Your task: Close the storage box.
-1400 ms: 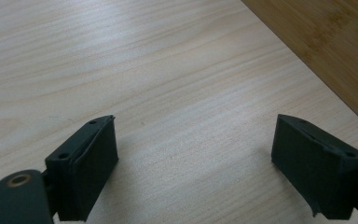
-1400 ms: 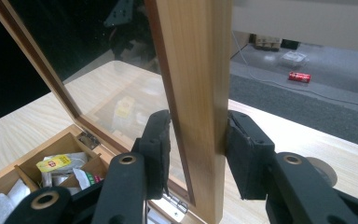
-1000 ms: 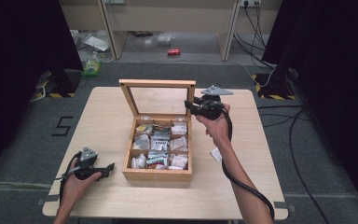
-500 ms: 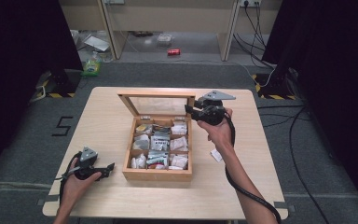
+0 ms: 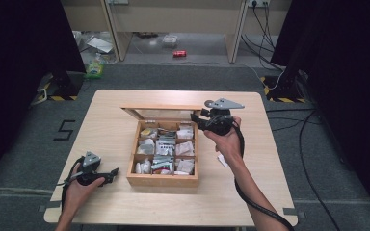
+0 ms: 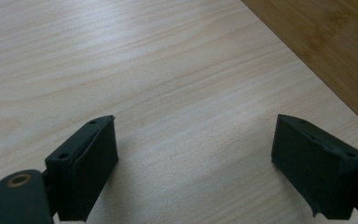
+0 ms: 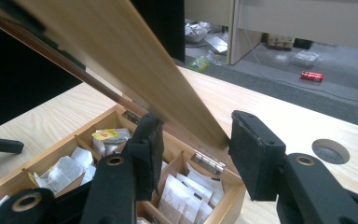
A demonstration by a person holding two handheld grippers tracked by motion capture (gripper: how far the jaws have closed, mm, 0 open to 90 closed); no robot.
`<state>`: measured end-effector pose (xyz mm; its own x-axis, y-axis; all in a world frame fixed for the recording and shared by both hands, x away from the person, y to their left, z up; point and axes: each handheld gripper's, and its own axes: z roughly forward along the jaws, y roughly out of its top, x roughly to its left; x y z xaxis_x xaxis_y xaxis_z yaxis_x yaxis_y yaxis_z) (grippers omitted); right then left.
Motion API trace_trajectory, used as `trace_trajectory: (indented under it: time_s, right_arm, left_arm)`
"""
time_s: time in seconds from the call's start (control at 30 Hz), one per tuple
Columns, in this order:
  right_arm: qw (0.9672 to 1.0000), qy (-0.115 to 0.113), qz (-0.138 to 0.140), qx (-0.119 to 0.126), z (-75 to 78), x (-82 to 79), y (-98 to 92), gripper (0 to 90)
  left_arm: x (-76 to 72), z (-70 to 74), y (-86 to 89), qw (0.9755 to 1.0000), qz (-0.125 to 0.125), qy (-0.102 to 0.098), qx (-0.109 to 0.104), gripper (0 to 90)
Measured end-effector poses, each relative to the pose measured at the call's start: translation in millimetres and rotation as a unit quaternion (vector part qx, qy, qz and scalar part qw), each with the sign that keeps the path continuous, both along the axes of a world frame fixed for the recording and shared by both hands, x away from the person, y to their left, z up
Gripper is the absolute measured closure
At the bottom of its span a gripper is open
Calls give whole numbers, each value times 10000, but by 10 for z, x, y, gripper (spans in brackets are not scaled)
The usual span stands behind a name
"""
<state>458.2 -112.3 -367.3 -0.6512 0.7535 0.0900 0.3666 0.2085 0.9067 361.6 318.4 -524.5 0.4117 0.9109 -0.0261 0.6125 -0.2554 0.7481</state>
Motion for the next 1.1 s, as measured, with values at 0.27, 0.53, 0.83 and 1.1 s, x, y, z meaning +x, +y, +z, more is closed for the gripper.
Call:
trace_trajectory:
  time_s: [0.27,0.53,0.83,1.1]
  right_arm:
    - [10000,75,40,-20,-62,-106,-11,536]
    - [9998,172,66,-60,-127,-205,-18,526]
    - [9995,263,126,-105,-225,-311,-28,511]
    - [9993,326,141,-129,-339,-404,-39,502]
  left_arm:
    - [0,0,0,10000,0,0,-1,137]
    - [0,1,1,10000,-4,0,6,137]
    - [0,1,1,10000,-9,3,11,137]
    - [0,1,2,10000,-11,5,9,137]
